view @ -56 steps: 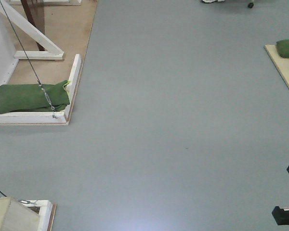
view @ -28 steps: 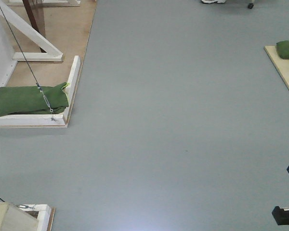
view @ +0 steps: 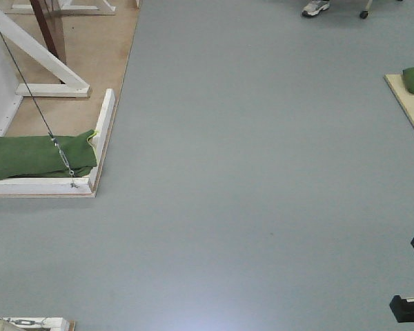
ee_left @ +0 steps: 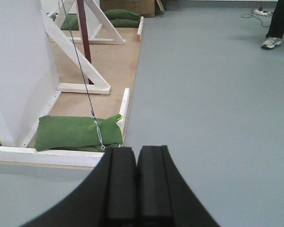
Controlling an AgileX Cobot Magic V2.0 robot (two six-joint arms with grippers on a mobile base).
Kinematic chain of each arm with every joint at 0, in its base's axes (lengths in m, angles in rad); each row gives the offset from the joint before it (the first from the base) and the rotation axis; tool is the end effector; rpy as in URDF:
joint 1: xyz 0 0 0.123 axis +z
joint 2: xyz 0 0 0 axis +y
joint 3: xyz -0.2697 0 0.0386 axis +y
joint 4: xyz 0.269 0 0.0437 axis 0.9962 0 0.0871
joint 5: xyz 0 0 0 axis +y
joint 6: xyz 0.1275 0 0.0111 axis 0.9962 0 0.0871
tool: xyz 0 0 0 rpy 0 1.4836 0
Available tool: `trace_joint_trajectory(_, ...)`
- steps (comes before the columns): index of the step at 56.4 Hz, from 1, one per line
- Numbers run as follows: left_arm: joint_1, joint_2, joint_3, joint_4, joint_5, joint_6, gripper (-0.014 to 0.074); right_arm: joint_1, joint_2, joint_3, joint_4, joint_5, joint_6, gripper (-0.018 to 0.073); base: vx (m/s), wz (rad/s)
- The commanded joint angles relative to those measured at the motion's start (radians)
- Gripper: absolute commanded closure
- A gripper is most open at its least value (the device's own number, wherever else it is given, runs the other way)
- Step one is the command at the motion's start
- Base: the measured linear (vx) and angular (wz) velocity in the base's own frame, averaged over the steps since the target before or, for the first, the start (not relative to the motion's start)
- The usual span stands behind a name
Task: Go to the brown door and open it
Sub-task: 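Drive the base forward along the wooden platform toward the brown door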
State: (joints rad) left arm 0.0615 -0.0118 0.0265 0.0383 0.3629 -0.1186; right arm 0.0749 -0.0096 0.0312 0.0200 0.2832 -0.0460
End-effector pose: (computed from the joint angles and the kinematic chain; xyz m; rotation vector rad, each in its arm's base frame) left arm 0.1217 0.0092 0.1615 -0.1435 1.8554 -0.0021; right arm 0.1244 0.0101 0.1692 -0.0949 1.7860 0.0395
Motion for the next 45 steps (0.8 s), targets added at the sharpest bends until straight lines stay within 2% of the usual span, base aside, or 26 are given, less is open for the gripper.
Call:
trace_joint_trajectory(1, 0.001, -0.018, -0.017, -0.005, -0.070, -0.001, 0.0600, -0.001, -0.020, 0.005, -0.007, -0.082, -0.006, 0.0559, 0.22, 0.03)
trace_joint_trajectory(15, 0.003, -0.018, -0.017, -0.005, -0.070, -0.001, 0.0600, -0.001, -0.020, 0.005, -0.007, -0.082, -0.006, 0.0559, 0.24, 0.00)
trace_joint_trajectory(26, 0.032, -0.018, -0.017, -0.005, -0.070, -0.001, 0.0600, 0.001, -0.019, 0.005, -0.007, -0.082, -0.006, 0.0559, 0.27, -0.09)
trace_joint_trajectory(45, 0.033, -0.018, -0.017, -0.005, -0.070, -0.001, 0.0600, 0.001, -0.018, 0.005, -0.007, -0.082, -0.006, 0.0559, 0.35, -0.07)
